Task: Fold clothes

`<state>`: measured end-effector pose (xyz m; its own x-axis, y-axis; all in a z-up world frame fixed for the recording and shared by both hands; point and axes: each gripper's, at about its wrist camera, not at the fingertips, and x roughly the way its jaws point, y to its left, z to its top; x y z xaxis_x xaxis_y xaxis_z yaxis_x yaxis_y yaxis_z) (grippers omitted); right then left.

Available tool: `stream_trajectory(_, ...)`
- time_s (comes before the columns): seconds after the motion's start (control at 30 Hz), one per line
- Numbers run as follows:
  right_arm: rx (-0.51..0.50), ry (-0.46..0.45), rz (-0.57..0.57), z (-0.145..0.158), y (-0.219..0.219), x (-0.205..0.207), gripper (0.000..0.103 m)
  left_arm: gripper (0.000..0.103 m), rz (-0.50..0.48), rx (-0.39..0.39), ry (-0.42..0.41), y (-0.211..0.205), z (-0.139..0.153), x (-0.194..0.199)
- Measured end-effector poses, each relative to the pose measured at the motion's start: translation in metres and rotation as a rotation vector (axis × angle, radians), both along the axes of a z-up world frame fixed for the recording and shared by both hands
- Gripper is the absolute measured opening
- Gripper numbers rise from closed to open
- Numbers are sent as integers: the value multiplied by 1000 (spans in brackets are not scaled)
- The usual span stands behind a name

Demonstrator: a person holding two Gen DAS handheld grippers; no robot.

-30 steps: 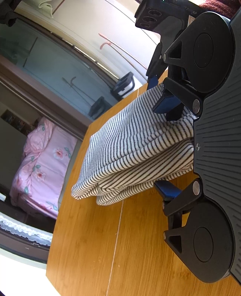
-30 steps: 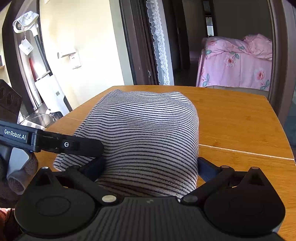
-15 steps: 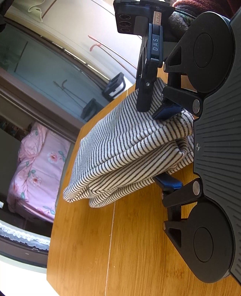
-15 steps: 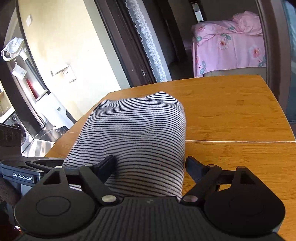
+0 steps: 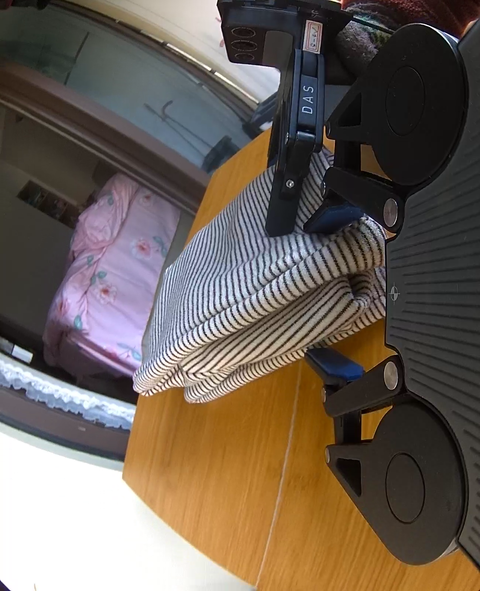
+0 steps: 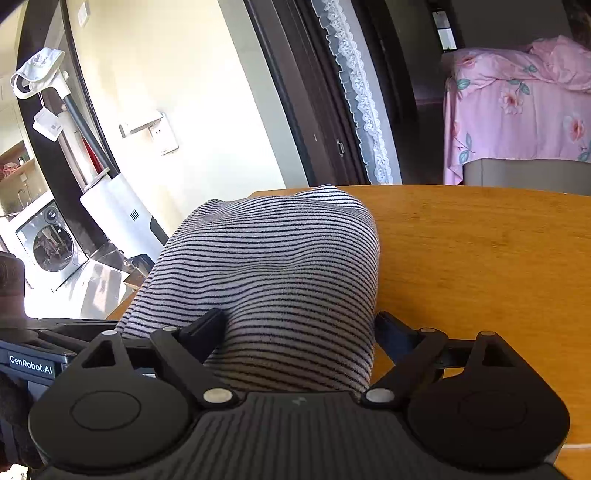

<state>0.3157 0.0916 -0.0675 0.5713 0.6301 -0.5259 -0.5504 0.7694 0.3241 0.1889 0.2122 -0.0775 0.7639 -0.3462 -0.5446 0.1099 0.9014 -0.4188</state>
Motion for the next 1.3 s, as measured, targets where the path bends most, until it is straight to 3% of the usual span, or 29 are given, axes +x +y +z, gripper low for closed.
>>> stream_trajectory(0.13, -40, -35, 13, 1, 42, 29, 92, 74, 85, -4, -26, 32, -4, 21)
stream_trajectory(0.3, -33, -17, 26, -1, 64, 58, 94, 67, 164, -46, -33, 56, -8, 40)
stream_trajectory(0.77, 0, 29, 154, -6, 73, 87, 94, 66, 200, 5, -55, 44, -9, 41)
stream_trajectory(0.9, -15, 32, 122, -6, 75, 89, 103, 67, 242, 6, -53, 39, -10, 37)
stream_trajectory(1.1, -22, 4, 37, -5, 65, 71, 103, 79, 298, 11, -52, 33, -10, 26)
stream_trajectory(1.17, -3, 17, -1, -6, 57, 63, 103, 91, 285, 14, -53, 28, -9, 23)
stream_trajectory(1.3, 33, 46, -62, -9, 38, 43, 103, 95, 263, 37, -49, 14, -8, 17)
